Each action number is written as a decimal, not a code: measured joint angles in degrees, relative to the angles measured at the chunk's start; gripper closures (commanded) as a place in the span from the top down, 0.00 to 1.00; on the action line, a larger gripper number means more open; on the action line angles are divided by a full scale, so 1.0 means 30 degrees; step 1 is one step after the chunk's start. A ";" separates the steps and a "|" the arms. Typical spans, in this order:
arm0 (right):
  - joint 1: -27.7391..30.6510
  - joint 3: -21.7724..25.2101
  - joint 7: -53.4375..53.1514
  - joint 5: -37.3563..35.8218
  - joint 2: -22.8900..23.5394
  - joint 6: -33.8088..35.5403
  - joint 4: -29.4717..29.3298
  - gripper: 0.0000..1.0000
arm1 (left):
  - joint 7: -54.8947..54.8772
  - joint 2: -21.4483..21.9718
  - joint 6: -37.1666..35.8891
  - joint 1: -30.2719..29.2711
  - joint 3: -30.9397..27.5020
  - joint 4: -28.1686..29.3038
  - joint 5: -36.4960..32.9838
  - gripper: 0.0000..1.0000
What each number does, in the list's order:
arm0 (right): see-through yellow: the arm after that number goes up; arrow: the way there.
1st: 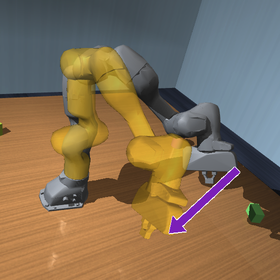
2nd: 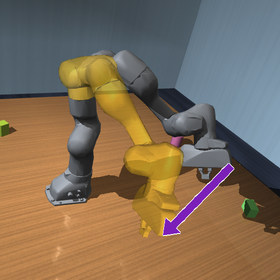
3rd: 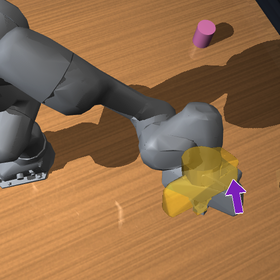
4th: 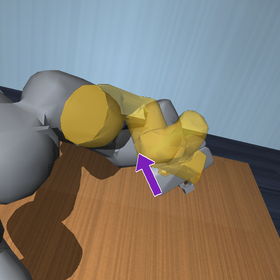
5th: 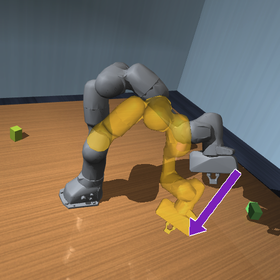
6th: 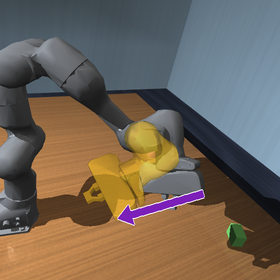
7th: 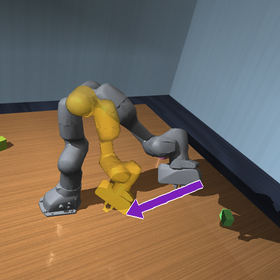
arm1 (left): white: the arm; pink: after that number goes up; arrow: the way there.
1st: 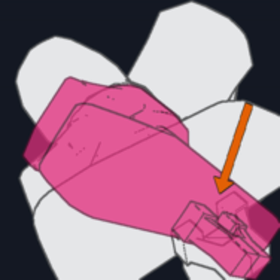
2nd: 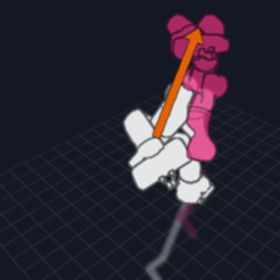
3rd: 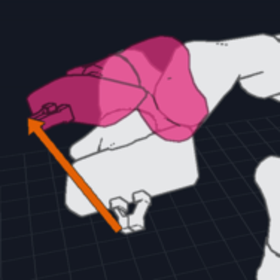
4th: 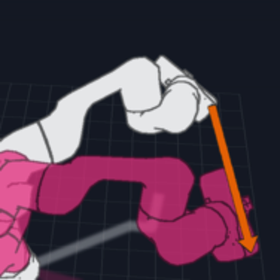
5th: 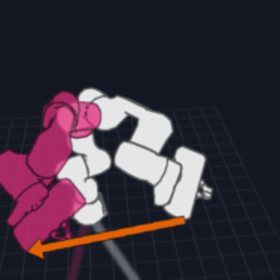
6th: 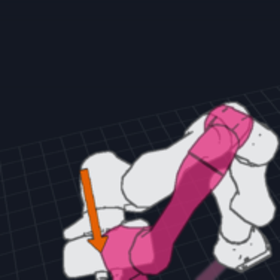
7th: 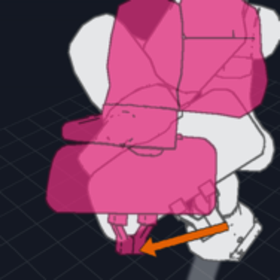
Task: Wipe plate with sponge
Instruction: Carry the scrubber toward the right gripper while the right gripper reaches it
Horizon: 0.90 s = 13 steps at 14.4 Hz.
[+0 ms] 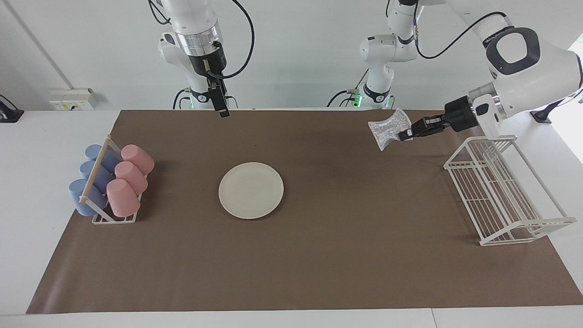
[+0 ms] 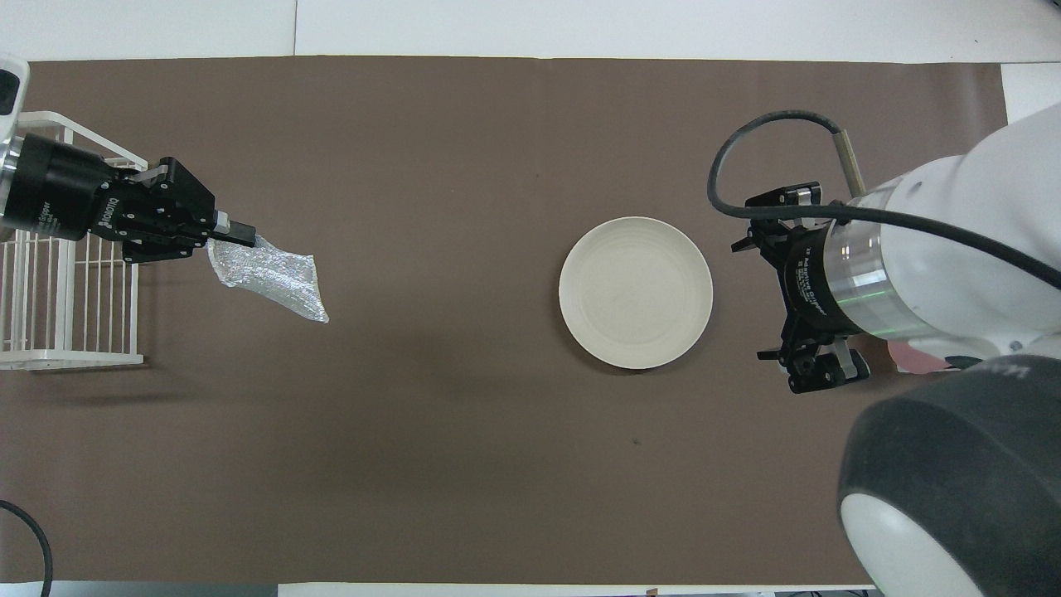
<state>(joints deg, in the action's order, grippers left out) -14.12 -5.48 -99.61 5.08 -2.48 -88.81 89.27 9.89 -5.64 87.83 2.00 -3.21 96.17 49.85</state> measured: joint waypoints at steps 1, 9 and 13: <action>-0.0007 -0.0003 0.0000 0.0000 -0.0001 0.0000 0.0000 1.00 | -0.0915 0.0717 0.0628 0.0000 -0.0002 0.1461 0.1331 0.00; -0.0299 -0.0046 0.0837 0.0014 -0.0018 -0.0066 0.0000 1.00 | -0.7261 0.5159 0.5125 0.2278 0.0322 0.9335 0.9024 0.00; -0.0941 -0.0164 0.1081 0.0027 -0.0055 -0.0066 0.0000 1.00 | -1.0197 0.7438 0.5417 0.2853 0.0349 1.2172 1.0789 0.00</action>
<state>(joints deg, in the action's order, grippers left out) -16.95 -5.97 -96.37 5.16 -2.65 -89.01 89.27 -20.70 16.67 104.08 10.55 -2.16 132.68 82.21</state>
